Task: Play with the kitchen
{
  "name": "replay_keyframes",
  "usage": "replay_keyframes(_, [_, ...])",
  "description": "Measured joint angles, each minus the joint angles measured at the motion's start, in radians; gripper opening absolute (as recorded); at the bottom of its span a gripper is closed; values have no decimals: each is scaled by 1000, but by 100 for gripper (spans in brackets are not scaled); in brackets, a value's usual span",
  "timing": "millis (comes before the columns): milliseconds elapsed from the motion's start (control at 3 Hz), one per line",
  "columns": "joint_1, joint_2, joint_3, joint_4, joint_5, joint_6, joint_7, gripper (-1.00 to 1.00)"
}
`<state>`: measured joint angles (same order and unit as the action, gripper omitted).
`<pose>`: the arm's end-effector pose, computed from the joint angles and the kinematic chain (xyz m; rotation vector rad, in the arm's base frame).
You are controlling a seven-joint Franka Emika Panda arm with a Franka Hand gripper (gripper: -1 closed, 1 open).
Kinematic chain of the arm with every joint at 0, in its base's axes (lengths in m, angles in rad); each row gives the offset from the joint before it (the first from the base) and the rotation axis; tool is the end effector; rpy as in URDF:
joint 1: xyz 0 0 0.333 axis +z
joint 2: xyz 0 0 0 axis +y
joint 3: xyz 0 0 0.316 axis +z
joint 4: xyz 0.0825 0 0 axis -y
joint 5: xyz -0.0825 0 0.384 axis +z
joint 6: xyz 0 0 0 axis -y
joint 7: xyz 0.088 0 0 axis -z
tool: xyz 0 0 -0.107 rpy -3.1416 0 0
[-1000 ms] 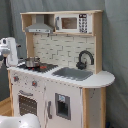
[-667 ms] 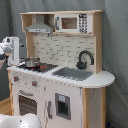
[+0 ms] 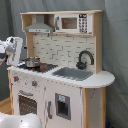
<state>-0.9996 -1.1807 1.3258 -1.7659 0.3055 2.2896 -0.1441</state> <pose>0.3866 0.4873 0.5672 2.0287 0.7537 1.0633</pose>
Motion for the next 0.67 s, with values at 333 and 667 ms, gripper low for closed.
replay_keyframes(333, [-8,0,2,32,75,-69,19,100])
replay_keyframes(667, [-19,1,2,64,151,-130,34,100])
